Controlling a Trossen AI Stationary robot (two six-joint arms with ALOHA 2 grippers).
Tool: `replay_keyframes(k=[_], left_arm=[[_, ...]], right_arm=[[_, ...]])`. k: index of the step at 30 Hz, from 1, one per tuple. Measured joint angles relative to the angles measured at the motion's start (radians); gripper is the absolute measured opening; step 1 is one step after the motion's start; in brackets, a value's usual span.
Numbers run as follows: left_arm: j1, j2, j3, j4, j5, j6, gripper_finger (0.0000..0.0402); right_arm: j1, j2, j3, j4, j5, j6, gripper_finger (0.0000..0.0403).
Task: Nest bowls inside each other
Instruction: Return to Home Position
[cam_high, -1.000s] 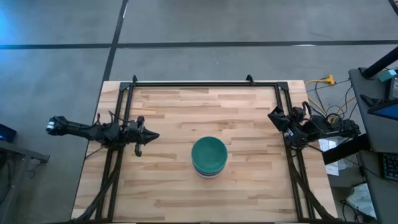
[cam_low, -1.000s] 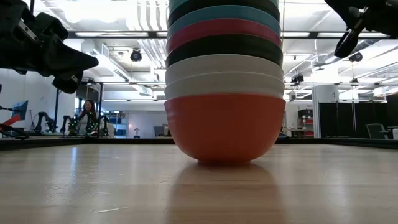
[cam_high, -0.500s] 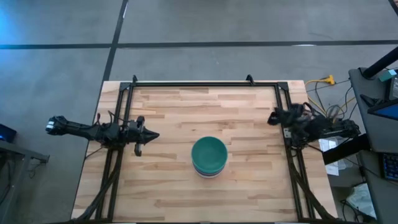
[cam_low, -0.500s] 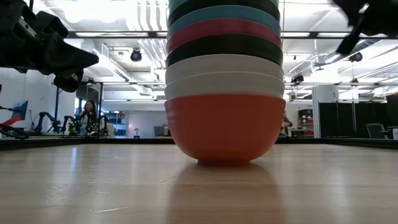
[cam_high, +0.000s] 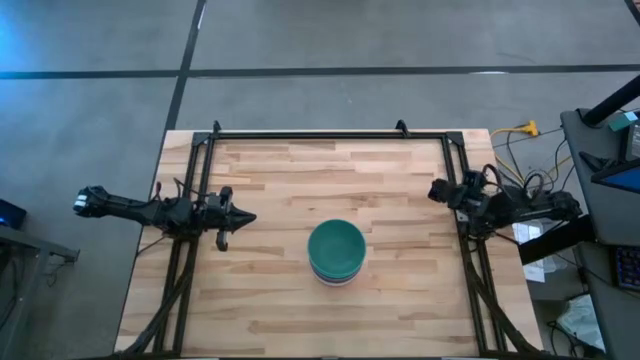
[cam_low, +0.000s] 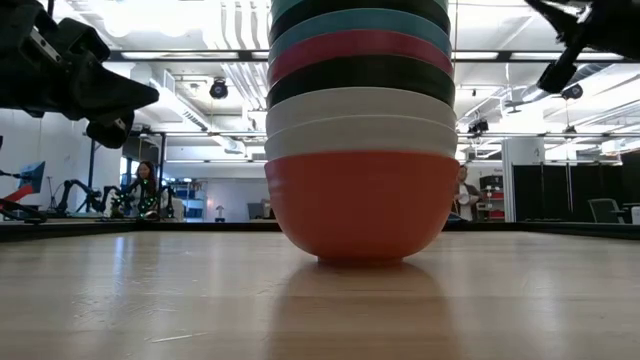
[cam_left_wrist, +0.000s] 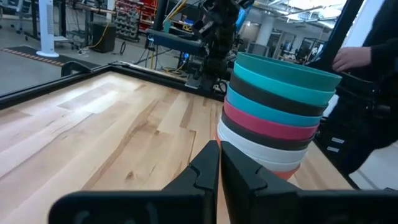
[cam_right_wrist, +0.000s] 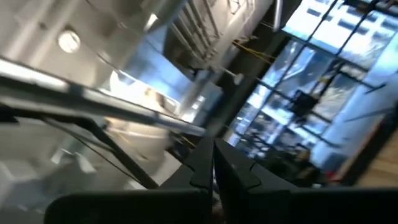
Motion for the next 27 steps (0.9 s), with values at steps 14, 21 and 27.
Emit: replay_keyframes(k=[14, 21, 27], left_arm=[[0.000, 0.001, 0.000, 0.000, 0.000, 0.000, 0.0000], [0.000, 0.000, 0.000, -0.001, 0.000, 0.000, 0.0000], [0.000, 0.000, 0.000, 0.000, 0.000, 0.000, 0.0000]], right_arm=[[0.000, 0.082, 0.000, -0.115, 0.000, -0.044, 0.0009], [0.000, 0.108, 0.000, -0.116, 0.000, -0.044, 0.0009], [0.000, 0.112, 0.000, -0.119, 0.000, -0.044, 0.0009]])
